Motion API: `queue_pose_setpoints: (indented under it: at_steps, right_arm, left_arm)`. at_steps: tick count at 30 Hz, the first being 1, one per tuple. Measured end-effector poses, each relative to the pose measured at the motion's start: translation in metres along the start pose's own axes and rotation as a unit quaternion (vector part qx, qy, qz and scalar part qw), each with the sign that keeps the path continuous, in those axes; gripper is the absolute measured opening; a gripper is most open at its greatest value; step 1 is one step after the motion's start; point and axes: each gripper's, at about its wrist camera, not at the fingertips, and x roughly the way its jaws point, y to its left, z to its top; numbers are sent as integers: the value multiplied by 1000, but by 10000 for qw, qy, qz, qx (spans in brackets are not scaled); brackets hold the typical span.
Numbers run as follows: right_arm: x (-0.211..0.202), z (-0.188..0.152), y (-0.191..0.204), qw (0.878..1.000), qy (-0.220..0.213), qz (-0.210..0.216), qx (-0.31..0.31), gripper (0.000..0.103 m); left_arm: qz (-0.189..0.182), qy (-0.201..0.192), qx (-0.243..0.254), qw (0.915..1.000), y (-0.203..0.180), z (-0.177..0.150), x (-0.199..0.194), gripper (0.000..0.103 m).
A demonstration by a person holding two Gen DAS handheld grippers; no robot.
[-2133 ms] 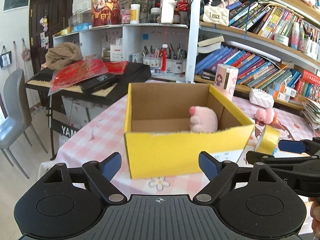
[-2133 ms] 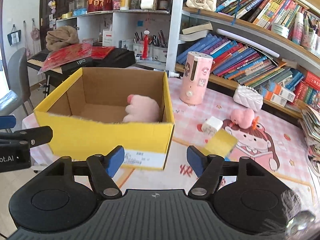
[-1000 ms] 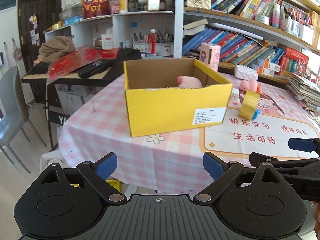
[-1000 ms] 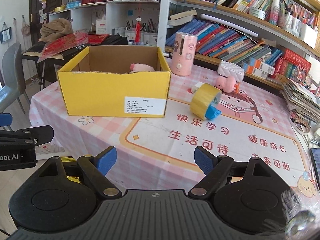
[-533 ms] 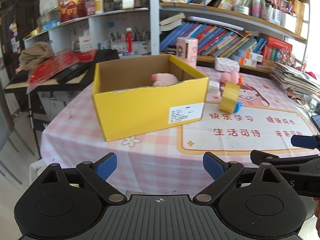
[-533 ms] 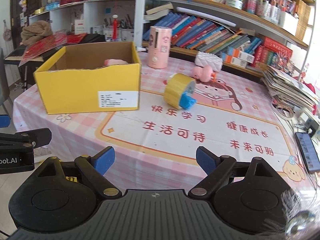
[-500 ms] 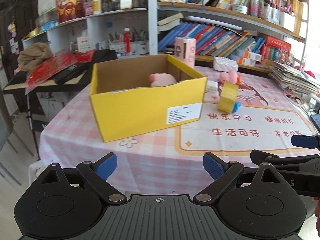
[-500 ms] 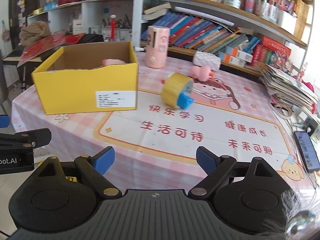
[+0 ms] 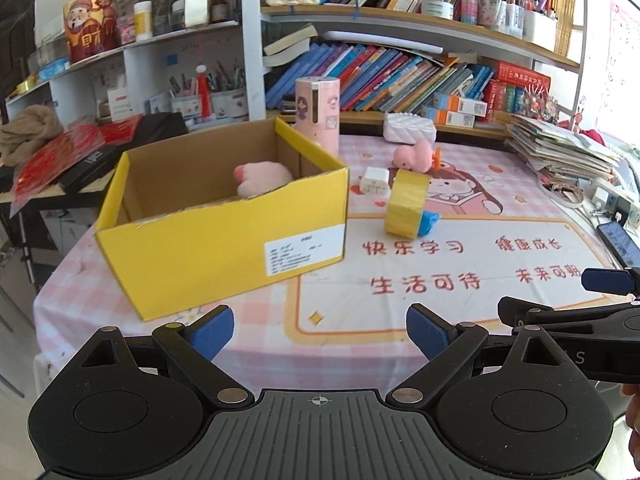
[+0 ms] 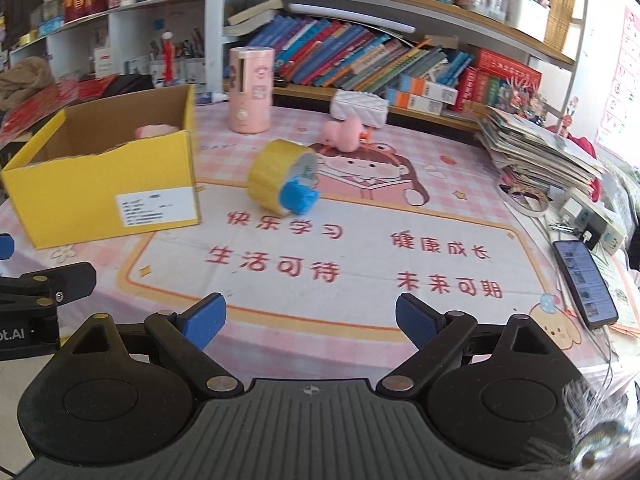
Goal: Organize objects
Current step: 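Move both tools toward the yellow tape roll and the blue object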
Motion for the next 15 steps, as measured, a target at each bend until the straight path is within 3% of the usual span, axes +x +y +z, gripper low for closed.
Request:
queue_pose_setpoints:
  at_steps: [15]
  right_arm:
    - [23, 19, -22, 10000, 49, -58, -40, 94]
  left_arm:
    - [-164, 17, 4, 9999, -18, 17, 27, 95]
